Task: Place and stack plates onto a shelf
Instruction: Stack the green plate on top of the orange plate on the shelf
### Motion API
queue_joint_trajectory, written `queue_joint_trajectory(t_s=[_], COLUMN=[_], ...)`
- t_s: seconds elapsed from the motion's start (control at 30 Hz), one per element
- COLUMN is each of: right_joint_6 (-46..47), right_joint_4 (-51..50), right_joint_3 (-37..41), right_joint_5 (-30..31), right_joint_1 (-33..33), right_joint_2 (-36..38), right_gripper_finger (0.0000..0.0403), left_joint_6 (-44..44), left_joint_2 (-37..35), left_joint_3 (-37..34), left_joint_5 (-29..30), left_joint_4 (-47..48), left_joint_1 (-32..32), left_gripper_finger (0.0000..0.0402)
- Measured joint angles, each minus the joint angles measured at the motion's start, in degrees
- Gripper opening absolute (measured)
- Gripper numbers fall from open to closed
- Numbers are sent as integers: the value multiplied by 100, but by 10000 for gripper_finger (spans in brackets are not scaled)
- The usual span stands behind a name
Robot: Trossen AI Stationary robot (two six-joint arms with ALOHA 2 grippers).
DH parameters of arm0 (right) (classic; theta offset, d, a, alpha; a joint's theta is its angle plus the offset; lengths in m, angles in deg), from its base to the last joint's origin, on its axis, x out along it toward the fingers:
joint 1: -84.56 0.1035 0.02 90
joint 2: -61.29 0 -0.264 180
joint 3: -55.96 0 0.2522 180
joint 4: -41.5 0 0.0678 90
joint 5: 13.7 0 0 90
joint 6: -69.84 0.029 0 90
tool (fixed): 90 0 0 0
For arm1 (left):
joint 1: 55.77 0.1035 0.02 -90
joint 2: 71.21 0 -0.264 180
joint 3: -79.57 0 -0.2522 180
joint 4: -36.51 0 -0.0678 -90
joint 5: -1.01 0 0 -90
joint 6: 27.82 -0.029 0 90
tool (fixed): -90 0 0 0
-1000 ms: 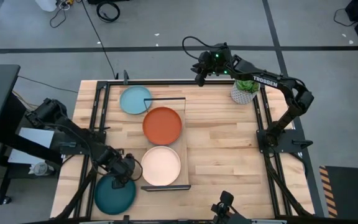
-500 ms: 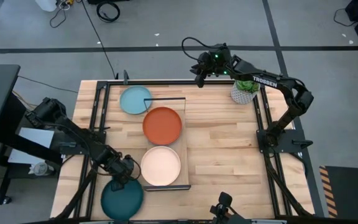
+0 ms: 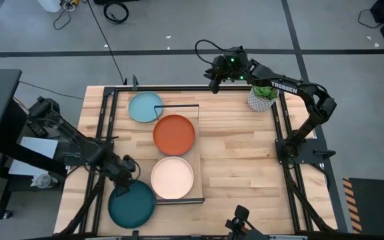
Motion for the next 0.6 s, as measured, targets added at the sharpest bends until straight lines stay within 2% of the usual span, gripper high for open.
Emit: queue_joint_trajectory(t_s=[0.17,0.5,0.6], right_joint_6=[-158,-164,-108], right_joint_4=[45,177,170], right_joint_3=[1,2,2], right_joint_5=[-1,-1,0], right_joint_1=[0,0,0], right_joint_2=[0,0,0], right_gripper_finger=[94,94,94], left_joint_6=[-176,244,799], left_joint_2=[-1005,-2845,-3154], left_joint_3=[12,18,18], left_joint_5=[-21,-14,437], left_joint_4=[63,5,74], left_joint_1=[-91,-79,46], left_gripper_finger=[13,13,13])
